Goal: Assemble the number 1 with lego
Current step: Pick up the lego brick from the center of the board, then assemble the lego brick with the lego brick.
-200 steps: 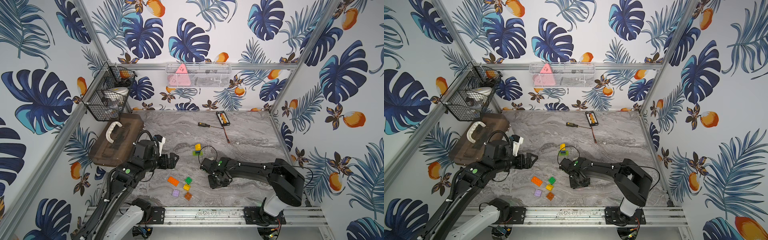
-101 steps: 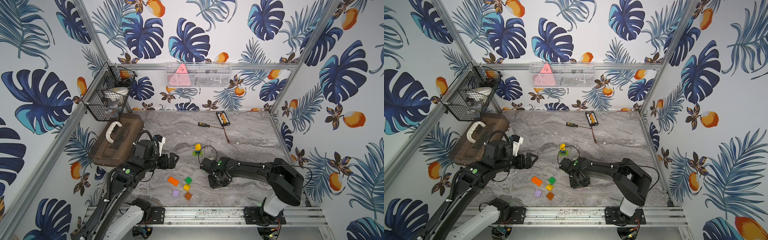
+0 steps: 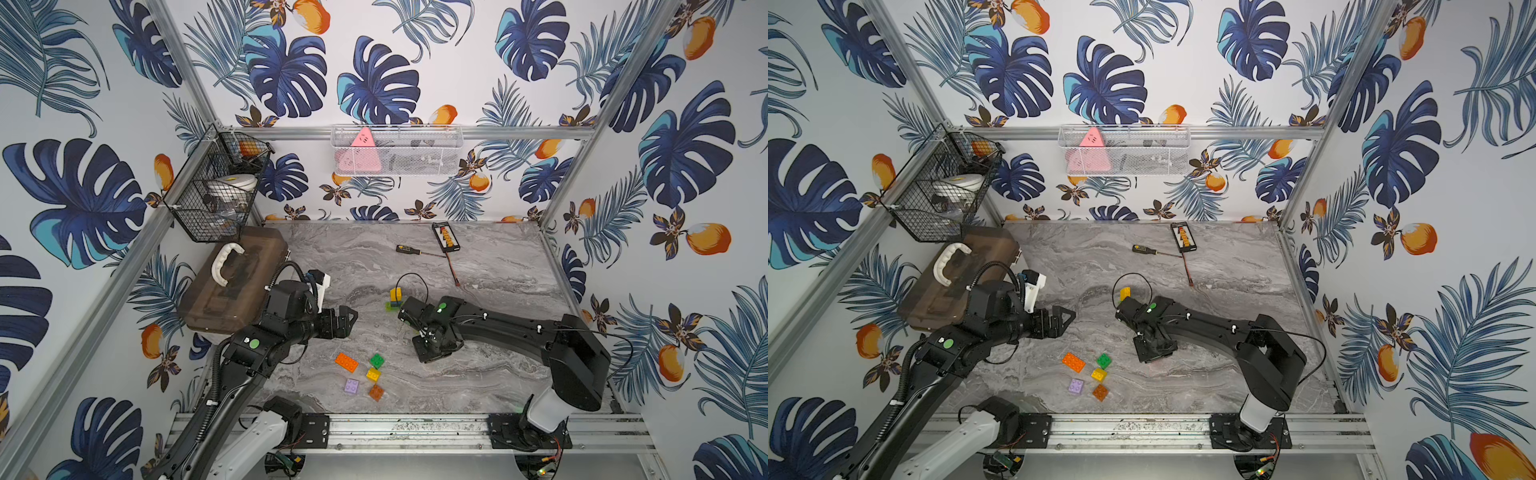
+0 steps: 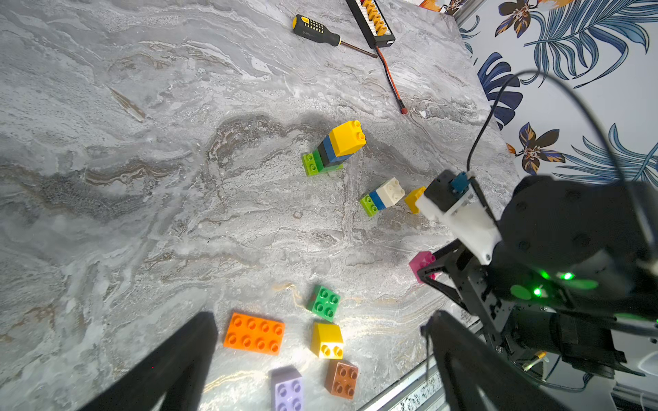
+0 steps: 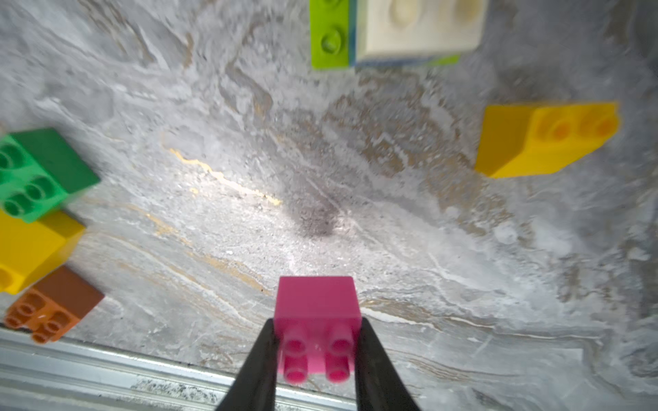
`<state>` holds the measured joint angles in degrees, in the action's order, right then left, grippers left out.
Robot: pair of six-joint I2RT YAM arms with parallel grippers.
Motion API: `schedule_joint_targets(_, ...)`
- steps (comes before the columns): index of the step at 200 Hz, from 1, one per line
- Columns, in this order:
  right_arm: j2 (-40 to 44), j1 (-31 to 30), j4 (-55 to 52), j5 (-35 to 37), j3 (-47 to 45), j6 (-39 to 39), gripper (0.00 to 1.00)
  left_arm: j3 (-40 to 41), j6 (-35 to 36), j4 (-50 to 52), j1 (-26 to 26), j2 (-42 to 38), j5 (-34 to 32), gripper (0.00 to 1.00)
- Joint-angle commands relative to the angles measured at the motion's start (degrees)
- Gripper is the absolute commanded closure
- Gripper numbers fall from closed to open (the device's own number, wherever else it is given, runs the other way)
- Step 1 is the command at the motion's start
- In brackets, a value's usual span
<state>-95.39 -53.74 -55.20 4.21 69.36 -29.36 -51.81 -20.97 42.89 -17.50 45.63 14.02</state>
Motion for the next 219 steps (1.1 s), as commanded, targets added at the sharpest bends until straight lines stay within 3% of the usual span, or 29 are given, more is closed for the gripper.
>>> schedule_joint_targets(1, 1.3, 3.9, -4.6, -0.6, 3.4, 7.6, 0.81, -0.3, 0.1, -0.8, -0.1, -0.3, -0.1, 0.01)
schedule_joint_targets(25, 1.6, 8.7, -5.1, -3.6, 8.3, 11.4, 0.80, -0.3, 0.1, -0.9, -0.1, -0.1, 0.2, 0.01)
schedule_joint_targets(60, -3.8, 10.7, -8.7, -0.8, 17.1, 15.3, 0.81, -0.3, 0.1, -1.0, 0.0, -0.3, 0.7, 0.01)
schedule_joint_targets(106, -9.8, 13.5, -10.1, -5.2, 22.7, 18.9, 0.81, -0.2, 0.1, -1.1, -0.1, -0.7, 0.7, 0.01)
schedule_joint_targets(219, -16.5, 13.6, -10.8, -4.2, 25.3, 21.5, 0.86, -0.2, 0.2, -1.1, 0.0, -0.2, 0.9, 0.01)
